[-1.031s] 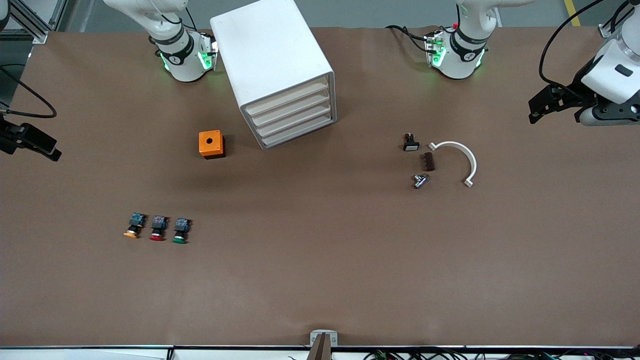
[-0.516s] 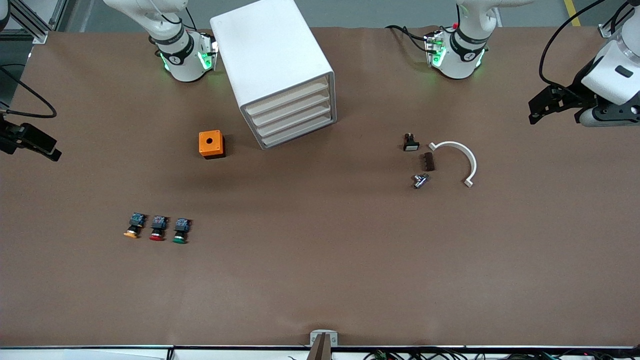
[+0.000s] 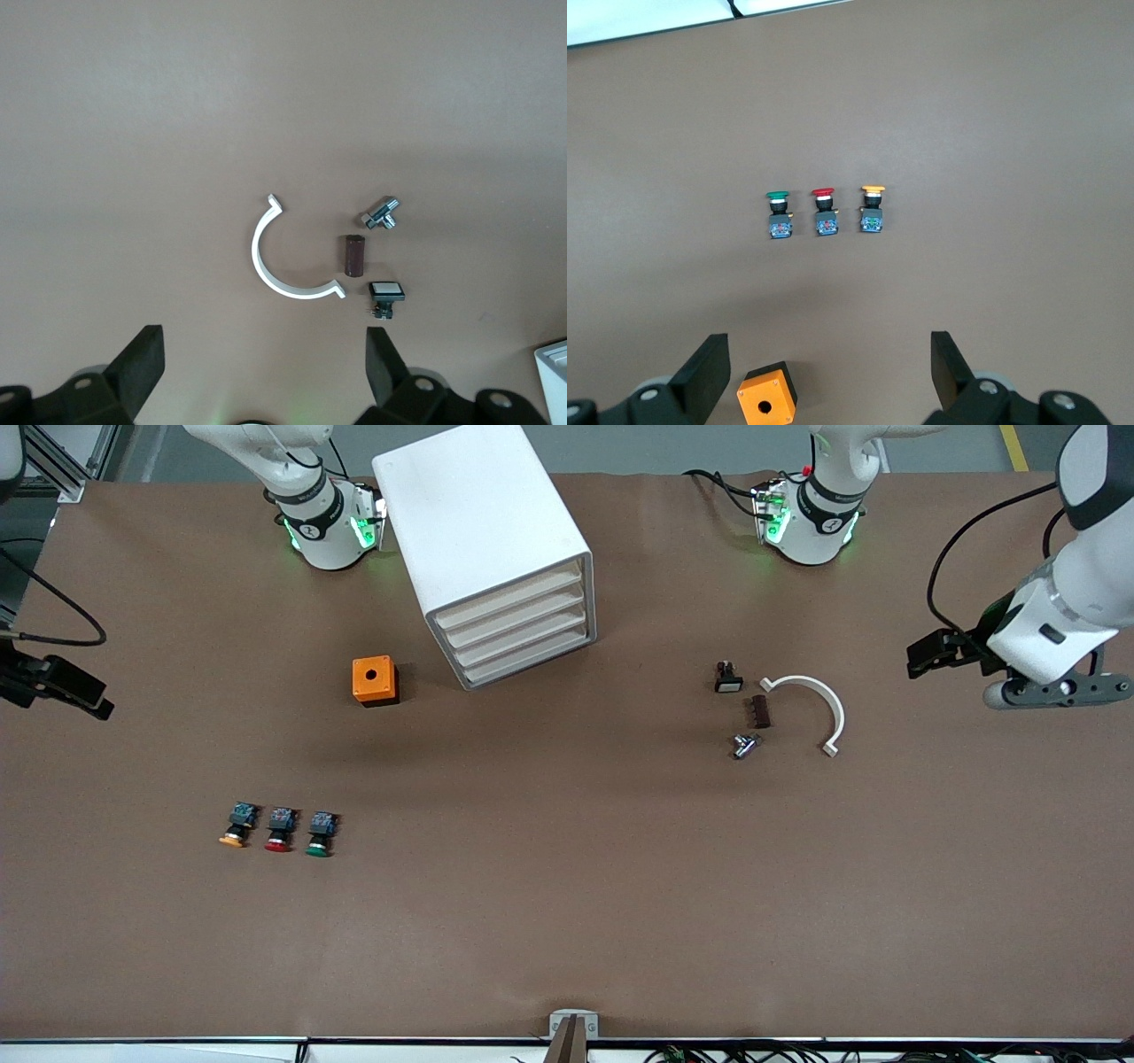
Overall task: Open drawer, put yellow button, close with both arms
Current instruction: 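Reach the left gripper to the drawer while the right gripper reaches the yellow button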
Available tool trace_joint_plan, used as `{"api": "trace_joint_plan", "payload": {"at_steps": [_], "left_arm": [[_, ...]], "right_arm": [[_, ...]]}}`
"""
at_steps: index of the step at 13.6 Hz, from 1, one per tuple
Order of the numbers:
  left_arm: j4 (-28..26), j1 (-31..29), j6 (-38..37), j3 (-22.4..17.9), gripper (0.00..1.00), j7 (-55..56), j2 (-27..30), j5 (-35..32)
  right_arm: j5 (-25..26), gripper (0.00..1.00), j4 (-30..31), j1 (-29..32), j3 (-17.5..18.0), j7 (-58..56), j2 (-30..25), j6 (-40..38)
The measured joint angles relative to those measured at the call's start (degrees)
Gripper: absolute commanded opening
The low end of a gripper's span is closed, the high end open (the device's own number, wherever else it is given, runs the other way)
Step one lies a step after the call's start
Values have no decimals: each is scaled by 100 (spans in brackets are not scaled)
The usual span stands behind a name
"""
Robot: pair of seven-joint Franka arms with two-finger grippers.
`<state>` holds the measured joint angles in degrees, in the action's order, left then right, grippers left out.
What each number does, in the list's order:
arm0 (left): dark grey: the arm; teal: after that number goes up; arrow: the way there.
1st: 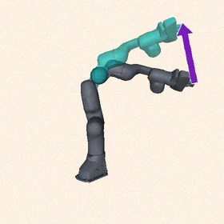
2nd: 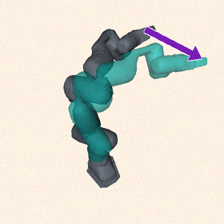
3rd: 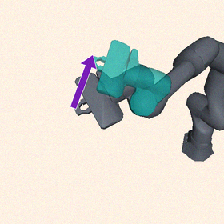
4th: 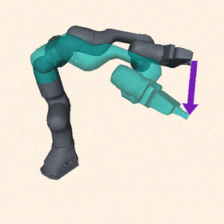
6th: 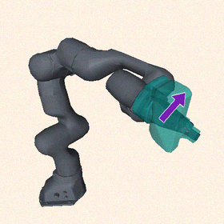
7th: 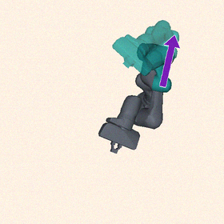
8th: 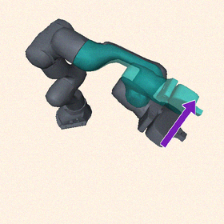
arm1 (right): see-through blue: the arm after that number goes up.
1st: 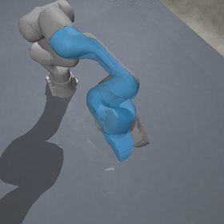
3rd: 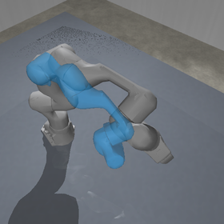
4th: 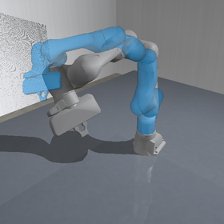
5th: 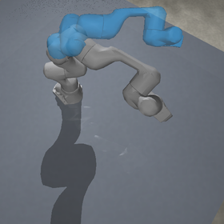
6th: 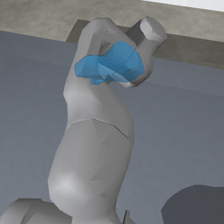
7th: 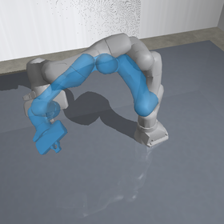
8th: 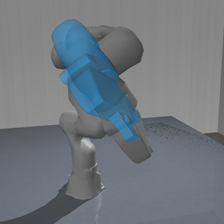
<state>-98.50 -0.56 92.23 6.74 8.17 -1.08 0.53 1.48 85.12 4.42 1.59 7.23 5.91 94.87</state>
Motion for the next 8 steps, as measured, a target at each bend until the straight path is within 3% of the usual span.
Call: {"api": "trace_joint_plan", "payload": {"at_steps": [4, 8], "left_arm": [[110, 211, -6, 64, 100, 497, -327, 140], [348, 1300, -63, 142, 100, 2810, -991, 194]], "right_arm": [[-2, 100, 18, 39, -4, 2, 635, 323], [-2, 100, 24, 113, -8, -2, 1148, 412]]}}
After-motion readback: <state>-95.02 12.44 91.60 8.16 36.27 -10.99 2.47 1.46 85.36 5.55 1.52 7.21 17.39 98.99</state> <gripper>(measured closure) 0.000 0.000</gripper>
